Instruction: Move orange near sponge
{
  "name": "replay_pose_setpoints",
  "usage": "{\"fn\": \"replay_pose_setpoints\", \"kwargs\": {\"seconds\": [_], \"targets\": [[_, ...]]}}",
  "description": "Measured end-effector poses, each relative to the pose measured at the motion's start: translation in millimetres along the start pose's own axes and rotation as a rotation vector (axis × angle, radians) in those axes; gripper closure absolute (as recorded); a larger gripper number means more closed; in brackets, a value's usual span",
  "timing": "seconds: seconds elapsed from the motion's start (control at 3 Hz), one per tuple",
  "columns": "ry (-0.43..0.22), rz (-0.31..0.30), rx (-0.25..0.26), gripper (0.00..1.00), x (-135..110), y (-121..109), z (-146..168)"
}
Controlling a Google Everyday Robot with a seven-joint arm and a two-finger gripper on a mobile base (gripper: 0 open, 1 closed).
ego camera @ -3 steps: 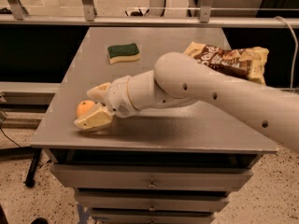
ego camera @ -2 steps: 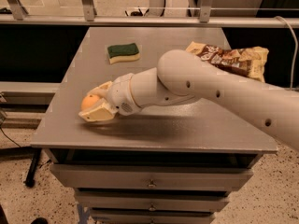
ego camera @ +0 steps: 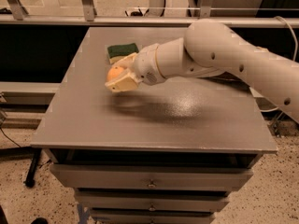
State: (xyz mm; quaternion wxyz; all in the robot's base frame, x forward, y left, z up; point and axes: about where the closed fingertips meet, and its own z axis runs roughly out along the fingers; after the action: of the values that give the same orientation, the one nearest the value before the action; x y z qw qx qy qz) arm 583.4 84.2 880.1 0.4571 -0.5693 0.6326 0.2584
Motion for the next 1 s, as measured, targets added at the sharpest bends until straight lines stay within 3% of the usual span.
{"fn": "replay_pose_setpoints", "kwargs": {"seconds": [0.33,0.67,1.0], "targets": [[0.001,0.000,-0.001,1.00,0,1,1],[-0.006,0.004,0.071,1.00,15,-23,4],[0.004,-0.003,0.165,1.00,36,-79,-3]]}}
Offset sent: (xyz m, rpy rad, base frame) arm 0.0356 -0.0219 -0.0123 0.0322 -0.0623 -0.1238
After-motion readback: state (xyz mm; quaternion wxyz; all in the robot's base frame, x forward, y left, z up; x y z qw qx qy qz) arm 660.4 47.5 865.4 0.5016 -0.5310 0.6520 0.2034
